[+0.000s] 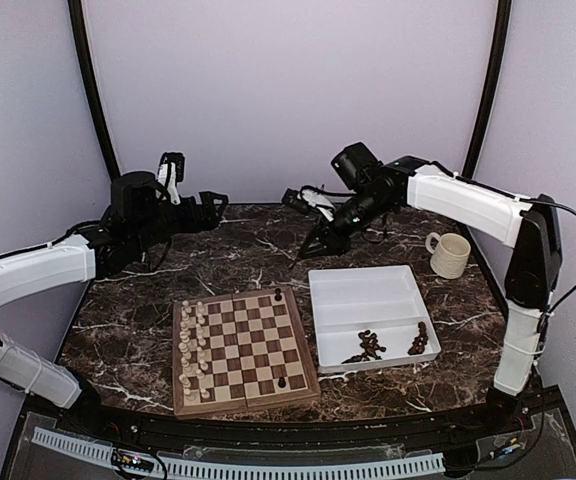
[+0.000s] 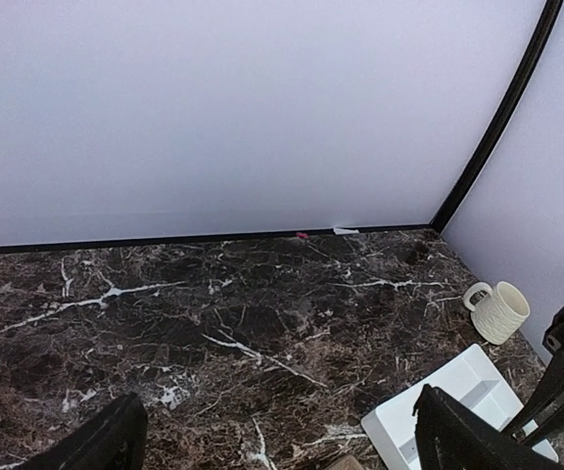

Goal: Set up the chess pieces on the board
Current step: Place the bishop on e8.

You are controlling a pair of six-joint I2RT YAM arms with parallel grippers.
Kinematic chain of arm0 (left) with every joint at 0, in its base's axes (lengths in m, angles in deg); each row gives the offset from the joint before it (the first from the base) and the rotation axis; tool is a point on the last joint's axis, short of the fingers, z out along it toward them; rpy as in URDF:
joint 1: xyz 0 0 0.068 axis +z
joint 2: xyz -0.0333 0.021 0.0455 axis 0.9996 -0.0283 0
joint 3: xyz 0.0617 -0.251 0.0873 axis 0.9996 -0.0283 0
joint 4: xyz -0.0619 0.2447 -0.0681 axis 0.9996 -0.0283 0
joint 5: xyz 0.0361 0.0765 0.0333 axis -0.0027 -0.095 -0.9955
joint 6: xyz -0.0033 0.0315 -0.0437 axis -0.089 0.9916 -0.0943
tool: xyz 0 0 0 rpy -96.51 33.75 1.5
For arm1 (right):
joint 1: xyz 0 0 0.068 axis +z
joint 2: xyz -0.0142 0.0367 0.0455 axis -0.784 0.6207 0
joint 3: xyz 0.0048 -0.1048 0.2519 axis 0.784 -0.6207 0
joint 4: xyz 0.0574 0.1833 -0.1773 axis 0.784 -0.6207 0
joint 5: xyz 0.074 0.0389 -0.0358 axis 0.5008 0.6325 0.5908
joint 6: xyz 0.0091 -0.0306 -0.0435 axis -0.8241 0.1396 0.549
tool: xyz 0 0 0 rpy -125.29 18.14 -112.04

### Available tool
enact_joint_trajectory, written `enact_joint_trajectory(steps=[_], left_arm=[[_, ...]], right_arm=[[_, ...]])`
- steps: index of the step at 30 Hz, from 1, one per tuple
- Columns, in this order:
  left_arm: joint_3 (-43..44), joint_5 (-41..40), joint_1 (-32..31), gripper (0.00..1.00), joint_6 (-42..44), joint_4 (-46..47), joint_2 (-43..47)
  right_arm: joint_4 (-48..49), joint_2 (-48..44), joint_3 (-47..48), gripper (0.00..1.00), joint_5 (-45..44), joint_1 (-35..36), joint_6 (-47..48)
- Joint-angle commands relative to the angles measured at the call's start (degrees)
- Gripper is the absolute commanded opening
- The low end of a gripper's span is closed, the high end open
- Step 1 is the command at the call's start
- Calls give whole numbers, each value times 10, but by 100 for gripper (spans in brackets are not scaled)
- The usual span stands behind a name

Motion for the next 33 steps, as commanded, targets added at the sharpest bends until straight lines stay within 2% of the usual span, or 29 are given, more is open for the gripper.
enact_joint_trajectory(steps=[1, 5, 12, 21, 26, 29, 33], left_arm=[[-5, -33, 0, 98, 45, -44, 40], [-7, -54, 1, 98, 70, -59, 55], [-10, -111, 13, 99, 131, -88, 66], [10, -95, 24, 99, 135, -123, 45], [64, -60, 27, 99, 132, -184, 37], [96, -54, 29, 99, 161, -214, 24], [75, -77, 39, 99, 189, -194, 17]], right_arm=[[-66, 33, 53, 2, -86, 46, 61], [-109, 71, 91, 2, -117, 81, 84], [-120, 83, 71, 2, -202, 141, 135], [-169, 111, 90, 1, -273, 199, 210], [-207, 131, 121, 1, -281, 213, 233], [-225, 147, 143, 1, -286, 220, 239], [-234, 165, 162, 1, -312, 233, 241]])
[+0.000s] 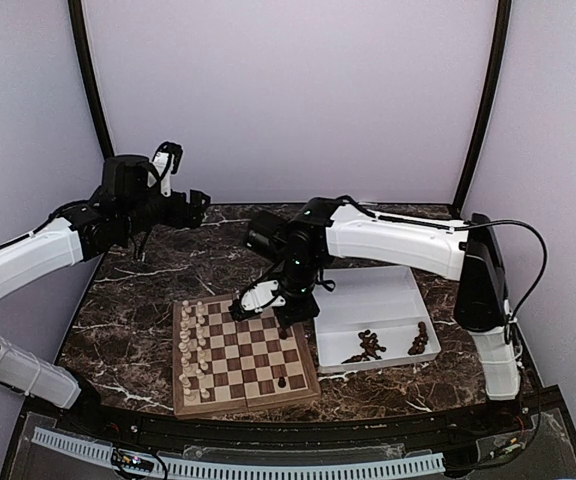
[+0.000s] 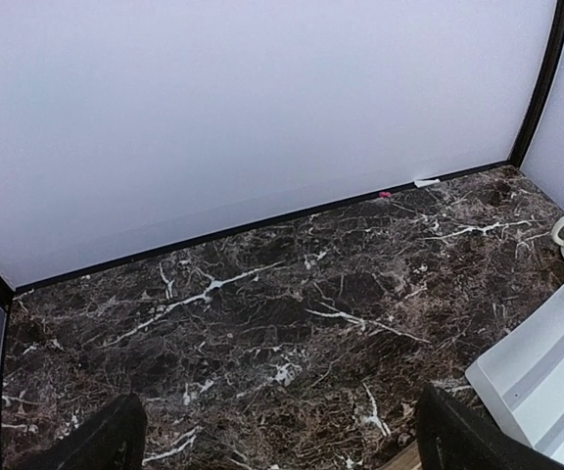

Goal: Set up the chess pieces on the board
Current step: Place the bishop on e8.

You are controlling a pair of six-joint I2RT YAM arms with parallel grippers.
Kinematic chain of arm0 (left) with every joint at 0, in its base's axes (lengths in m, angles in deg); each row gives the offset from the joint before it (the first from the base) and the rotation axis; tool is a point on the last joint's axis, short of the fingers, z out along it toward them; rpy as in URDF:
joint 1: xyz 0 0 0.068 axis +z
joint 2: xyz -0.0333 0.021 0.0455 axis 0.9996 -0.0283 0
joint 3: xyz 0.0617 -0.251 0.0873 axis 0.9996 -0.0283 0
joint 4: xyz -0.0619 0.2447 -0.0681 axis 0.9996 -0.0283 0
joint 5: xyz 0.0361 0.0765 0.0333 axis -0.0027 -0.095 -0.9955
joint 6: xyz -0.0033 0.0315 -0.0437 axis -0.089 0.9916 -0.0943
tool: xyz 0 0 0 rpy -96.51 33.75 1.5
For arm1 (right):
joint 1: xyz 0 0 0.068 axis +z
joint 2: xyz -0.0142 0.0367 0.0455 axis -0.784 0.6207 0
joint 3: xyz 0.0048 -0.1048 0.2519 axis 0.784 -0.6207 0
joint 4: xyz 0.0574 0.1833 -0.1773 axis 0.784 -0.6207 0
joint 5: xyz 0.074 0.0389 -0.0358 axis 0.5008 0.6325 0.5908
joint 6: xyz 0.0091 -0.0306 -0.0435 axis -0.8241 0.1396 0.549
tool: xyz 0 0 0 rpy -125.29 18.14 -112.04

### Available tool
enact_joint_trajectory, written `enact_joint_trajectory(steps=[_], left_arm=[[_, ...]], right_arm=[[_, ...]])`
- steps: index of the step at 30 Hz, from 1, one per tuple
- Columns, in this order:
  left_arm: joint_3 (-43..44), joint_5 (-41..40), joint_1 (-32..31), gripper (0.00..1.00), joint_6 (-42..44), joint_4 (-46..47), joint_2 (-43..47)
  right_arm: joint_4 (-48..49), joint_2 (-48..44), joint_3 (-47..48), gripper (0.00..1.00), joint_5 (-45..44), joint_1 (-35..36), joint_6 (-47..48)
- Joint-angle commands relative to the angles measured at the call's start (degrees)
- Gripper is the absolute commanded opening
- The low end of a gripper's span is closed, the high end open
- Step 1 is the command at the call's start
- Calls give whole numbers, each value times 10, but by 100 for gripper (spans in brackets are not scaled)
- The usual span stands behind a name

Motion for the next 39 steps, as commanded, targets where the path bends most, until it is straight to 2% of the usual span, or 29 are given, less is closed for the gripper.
enact_joint_trajectory(steps=[1, 6, 11, 39], left_arm=[[-15, 0, 19, 99, 31, -5, -4], [-51, 79, 88, 99, -32, 20, 10], [-56, 85, 111, 99, -42, 24, 21], [-61, 97, 115, 99, -39, 21, 27]], right_arm=[[-23, 17, 28, 1, -35, 18, 13], [-18, 19, 23, 1, -57, 27, 14], [-13, 24, 24, 1, -81, 31, 14], [2, 48, 39, 5, -91, 40, 3]])
